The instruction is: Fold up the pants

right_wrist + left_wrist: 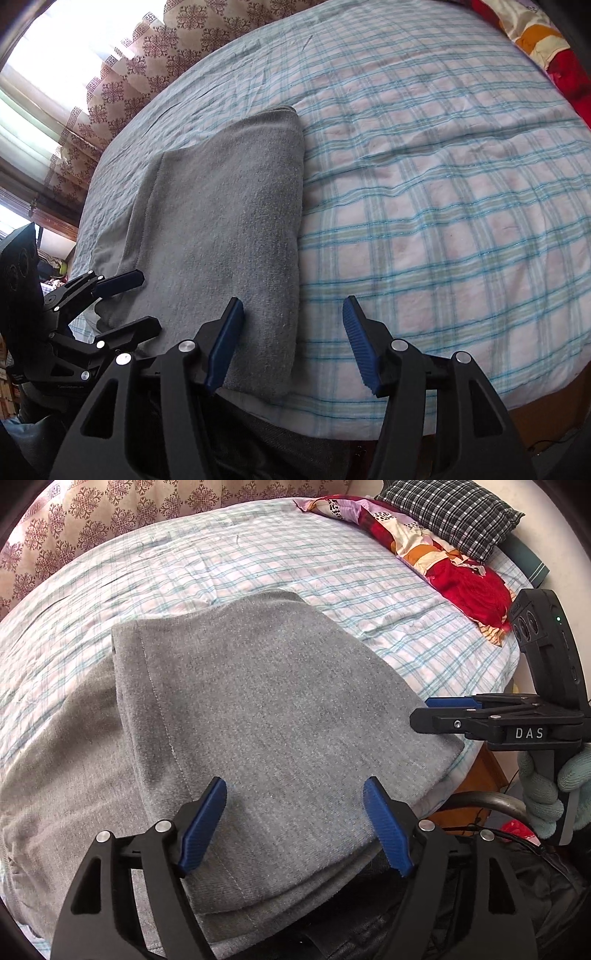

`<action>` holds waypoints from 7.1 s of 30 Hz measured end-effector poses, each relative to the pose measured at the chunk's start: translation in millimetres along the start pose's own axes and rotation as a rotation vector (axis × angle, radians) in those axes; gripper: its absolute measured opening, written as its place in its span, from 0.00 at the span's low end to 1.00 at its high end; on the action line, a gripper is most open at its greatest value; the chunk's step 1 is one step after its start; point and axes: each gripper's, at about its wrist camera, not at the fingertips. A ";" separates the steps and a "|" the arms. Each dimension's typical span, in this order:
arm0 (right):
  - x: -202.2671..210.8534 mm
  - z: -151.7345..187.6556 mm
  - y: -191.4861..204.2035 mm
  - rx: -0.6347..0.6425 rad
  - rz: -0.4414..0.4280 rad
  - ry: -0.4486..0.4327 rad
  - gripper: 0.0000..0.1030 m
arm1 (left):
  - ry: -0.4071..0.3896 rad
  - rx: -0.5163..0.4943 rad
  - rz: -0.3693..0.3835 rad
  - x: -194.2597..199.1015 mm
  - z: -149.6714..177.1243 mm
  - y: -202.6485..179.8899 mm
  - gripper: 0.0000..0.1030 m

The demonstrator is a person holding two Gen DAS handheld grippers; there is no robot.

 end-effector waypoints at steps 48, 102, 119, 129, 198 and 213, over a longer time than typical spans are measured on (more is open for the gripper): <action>26.7 13.8 84.9 0.340 0.019 -0.206 0.27 | 0.282 0.002 -0.106 -107.8 -145.7 -41.7 0.55; -32.6 6.1 287.7 0.641 -0.435 0.036 0.70 | -0.295 0.590 0.195 149.9 70.0 278.1 0.18; -106.4 32.9 339.8 0.715 -0.529 0.302 0.71 | -0.297 0.758 0.193 113.4 138.9 330.3 0.22; -121.2 32.2 345.5 0.712 -0.552 0.307 0.72 | -0.269 0.775 0.106 132.7 153.2 307.3 0.65; -189.0 -202.3 256.7 0.090 -0.231 -0.042 0.00 | 0.027 0.289 0.088 55.0 116.0 87.0 0.38; -86.6 -65.1 187.9 0.358 -0.358 0.154 0.53 | -0.157 0.271 0.006 104.5 63.4 129.3 0.39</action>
Point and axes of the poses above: each gripper's, at about its wrist camera, not at the fingertips, and x roughly against the way its jaws point, y to its left, z to its underside, and after that the axes turned 4 degrees about z, right-handed
